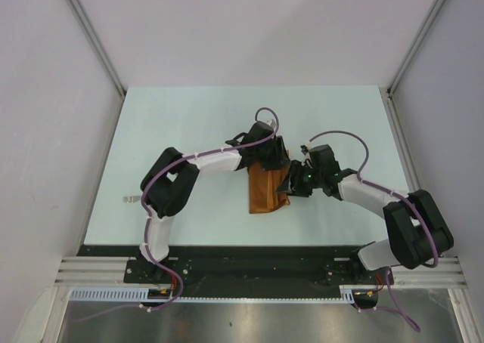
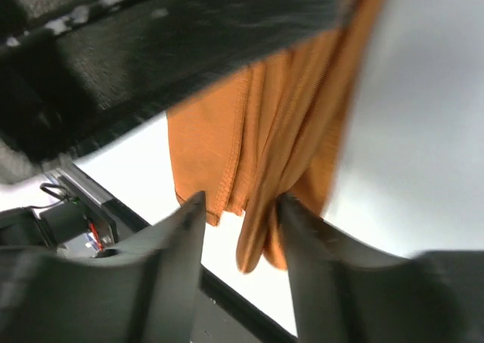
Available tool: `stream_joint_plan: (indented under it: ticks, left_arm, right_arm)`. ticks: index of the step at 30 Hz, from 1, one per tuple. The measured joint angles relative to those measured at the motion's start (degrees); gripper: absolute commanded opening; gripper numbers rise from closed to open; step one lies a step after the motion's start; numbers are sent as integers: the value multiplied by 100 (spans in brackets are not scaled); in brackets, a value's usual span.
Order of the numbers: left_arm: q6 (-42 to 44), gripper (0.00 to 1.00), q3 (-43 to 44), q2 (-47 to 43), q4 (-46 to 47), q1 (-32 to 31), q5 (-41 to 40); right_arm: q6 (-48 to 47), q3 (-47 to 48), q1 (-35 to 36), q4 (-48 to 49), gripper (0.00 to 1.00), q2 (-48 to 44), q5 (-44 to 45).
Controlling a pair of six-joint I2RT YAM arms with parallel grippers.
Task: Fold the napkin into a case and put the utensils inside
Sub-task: Pick up the 2/3-rectangle-folded napkin from the center of the board.
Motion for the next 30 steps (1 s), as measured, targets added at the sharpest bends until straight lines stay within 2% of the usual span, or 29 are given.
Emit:
stream_joint_plan:
  ticks: [2, 3, 6, 8, 11, 14, 18, 22, 23, 30]
  left_arm:
    - [142, 64, -2, -2, -26, -15, -11]
    - [238, 71, 0, -7, -66, -24, -37]
    - [535, 77, 0, -74, -258, -61, -114]
    - [726, 79, 2, -160, -409, -105, -210]
    - [1064, 80, 2, -358, -688, -278, -444]
    - [1429, 80, 74, -533, -999, -654, -992]
    - [1838, 72, 431, -553, -1646, -1552, -2197]
    - [2046, 75, 791, -380, -2157, -2426, -3235]
    - [2179, 78, 817, -173, -2400, -2942, -3849]
    - [2251, 76, 988, 396, -2924, -3136, -4669]
  right_arm:
    - [39, -138, -247, -66, 67, -232, -61]
    - [22, -216, -435, -118, 72, -380, -90]
    - [-83, -330, -1093, -424, 81, -804, -160]
    - [-160, -330, -1425, -597, 88, -981, -151]
    - [-258, -330, -1862, -859, 92, -1147, -136]
    - [-295, -330, -2208, -1038, 94, -1097, -83]
    - [-295, -295, -2614, -1128, 94, -704, -87]
    - [-291, -289, -2979, -1158, 95, -389, -162]
    - [-304, -286, -3117, -1167, 95, -363, -184]
    - [-385, -286, -3121, -1152, 95, -389, -411]
